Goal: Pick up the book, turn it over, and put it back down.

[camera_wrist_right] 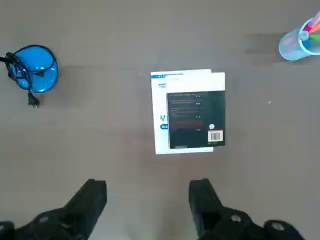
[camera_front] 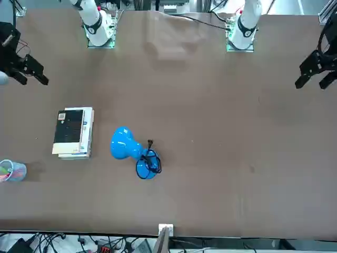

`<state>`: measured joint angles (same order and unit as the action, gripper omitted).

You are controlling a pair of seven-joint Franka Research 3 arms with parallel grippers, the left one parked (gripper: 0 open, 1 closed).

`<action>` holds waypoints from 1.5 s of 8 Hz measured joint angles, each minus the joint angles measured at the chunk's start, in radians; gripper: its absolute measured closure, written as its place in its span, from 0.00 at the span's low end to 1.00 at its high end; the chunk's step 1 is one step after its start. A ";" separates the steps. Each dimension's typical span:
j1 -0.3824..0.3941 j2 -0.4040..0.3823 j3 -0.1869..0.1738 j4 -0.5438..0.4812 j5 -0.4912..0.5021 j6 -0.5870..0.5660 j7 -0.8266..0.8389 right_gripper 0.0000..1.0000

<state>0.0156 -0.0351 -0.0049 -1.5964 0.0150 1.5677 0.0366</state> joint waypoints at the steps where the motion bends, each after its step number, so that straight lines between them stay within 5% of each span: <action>1: 0.000 0.000 0.000 0.000 0.000 0.000 0.000 0.00; 7: -0.002 0.010 -0.006 0.000 0.017 0.009 0.003 0.00; 12: -0.118 0.199 -0.130 0.013 0.287 0.094 -0.201 0.00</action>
<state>-0.1024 0.1639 -0.1350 -1.5833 0.3018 1.6614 -0.1644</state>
